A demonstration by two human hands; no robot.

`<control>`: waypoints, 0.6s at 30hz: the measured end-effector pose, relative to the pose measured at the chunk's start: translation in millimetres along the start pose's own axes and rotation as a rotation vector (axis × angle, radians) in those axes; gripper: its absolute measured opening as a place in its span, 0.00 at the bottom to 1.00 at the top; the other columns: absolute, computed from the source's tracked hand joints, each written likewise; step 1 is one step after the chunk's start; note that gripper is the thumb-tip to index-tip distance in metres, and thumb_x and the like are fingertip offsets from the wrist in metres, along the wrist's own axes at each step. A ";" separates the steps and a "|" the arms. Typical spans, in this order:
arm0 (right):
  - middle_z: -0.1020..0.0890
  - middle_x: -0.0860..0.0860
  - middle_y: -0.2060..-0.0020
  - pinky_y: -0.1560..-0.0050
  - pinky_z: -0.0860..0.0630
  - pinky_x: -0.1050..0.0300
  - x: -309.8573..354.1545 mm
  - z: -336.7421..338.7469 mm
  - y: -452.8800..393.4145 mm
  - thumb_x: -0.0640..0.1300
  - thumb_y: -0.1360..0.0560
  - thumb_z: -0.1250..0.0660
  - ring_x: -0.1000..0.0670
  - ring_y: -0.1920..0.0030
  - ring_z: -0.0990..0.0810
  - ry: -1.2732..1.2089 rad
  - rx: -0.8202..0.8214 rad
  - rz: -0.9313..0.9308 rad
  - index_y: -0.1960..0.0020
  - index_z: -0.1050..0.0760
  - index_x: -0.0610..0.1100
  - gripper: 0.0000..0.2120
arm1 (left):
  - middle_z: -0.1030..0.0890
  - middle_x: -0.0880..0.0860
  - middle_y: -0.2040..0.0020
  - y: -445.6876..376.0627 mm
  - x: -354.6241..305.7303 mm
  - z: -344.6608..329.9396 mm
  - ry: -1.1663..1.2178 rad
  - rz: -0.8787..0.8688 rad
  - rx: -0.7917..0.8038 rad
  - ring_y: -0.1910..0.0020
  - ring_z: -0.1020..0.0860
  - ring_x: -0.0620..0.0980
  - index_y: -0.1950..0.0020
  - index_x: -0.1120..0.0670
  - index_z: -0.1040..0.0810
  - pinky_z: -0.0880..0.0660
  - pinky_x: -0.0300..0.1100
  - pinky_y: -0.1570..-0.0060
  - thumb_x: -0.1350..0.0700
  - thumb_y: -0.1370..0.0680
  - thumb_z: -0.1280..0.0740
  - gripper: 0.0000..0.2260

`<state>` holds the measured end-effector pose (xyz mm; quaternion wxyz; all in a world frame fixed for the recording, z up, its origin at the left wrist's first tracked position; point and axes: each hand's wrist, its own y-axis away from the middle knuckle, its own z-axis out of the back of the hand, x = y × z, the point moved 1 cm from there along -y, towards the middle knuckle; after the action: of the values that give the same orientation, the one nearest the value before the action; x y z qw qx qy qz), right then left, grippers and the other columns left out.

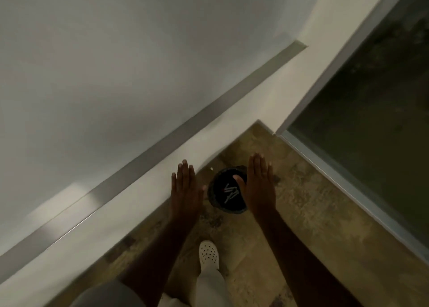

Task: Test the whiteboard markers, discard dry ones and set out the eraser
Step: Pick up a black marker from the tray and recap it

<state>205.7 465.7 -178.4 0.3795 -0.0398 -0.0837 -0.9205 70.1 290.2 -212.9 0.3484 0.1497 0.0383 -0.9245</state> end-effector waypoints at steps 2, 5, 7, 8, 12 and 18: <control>0.44 0.40 0.20 0.21 0.54 0.45 26.6 -2.3 9.0 0.68 0.20 0.58 0.40 0.20 0.47 -0.010 0.011 0.063 0.20 0.48 0.36 0.42 | 0.48 0.64 0.19 16.9 13.4 9.4 0.011 0.086 -0.006 0.20 0.49 0.62 0.21 0.64 0.45 0.47 0.60 0.22 0.45 0.17 0.51 0.31; 0.41 0.40 0.21 0.21 0.50 0.46 64.7 -4.4 18.9 0.67 0.20 0.55 0.41 0.20 0.44 -0.019 0.017 0.165 0.20 0.46 0.37 0.41 | 0.49 0.64 0.19 40.9 37.5 20.9 -0.005 0.194 -0.016 0.20 0.50 0.62 0.20 0.64 0.45 0.51 0.59 0.22 0.45 0.15 0.56 0.30; 0.41 0.39 0.21 0.21 0.48 0.45 90.3 -7.5 25.7 0.66 0.18 0.57 0.40 0.21 0.43 -0.022 0.036 0.253 0.20 0.45 0.37 0.40 | 0.50 0.64 0.19 61.1 51.9 26.0 0.013 0.263 -0.024 0.20 0.51 0.63 0.21 0.64 0.45 0.54 0.58 0.23 0.45 0.15 0.63 0.30; 0.43 0.40 0.21 0.21 0.49 0.45 103.3 -10.3 28.9 0.66 0.18 0.59 0.40 0.20 0.44 -0.019 0.051 0.300 0.20 0.45 0.37 0.40 | 0.50 0.64 0.19 72.3 57.8 25.8 0.017 0.291 -0.034 0.20 0.51 0.63 0.21 0.64 0.45 0.54 0.58 0.24 0.46 0.15 0.65 0.31; 0.46 0.40 0.20 0.22 0.48 0.42 152.3 -23.5 41.9 0.66 0.18 0.55 0.40 0.20 0.49 -0.016 0.115 0.469 0.20 0.48 0.38 0.39 | 0.49 0.65 0.19 108.0 75.6 26.9 0.048 0.419 -0.068 0.20 0.48 0.64 0.21 0.65 0.44 0.51 0.59 0.25 0.47 0.15 0.63 0.30; 0.43 0.40 0.21 0.24 0.48 0.43 217.1 -29.9 64.9 0.66 0.19 0.50 0.41 0.21 0.44 0.002 0.158 0.670 0.20 0.45 0.38 0.39 | 0.50 0.64 0.19 151.6 108.7 38.3 0.022 0.643 -0.072 0.20 0.52 0.60 0.20 0.64 0.47 0.57 0.54 0.24 0.44 0.15 0.61 0.31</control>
<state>97.4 264.7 -170.2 0.6628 -0.0344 -0.1366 -0.7354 82.5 100.4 -204.4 0.6273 0.1517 0.0256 -0.7634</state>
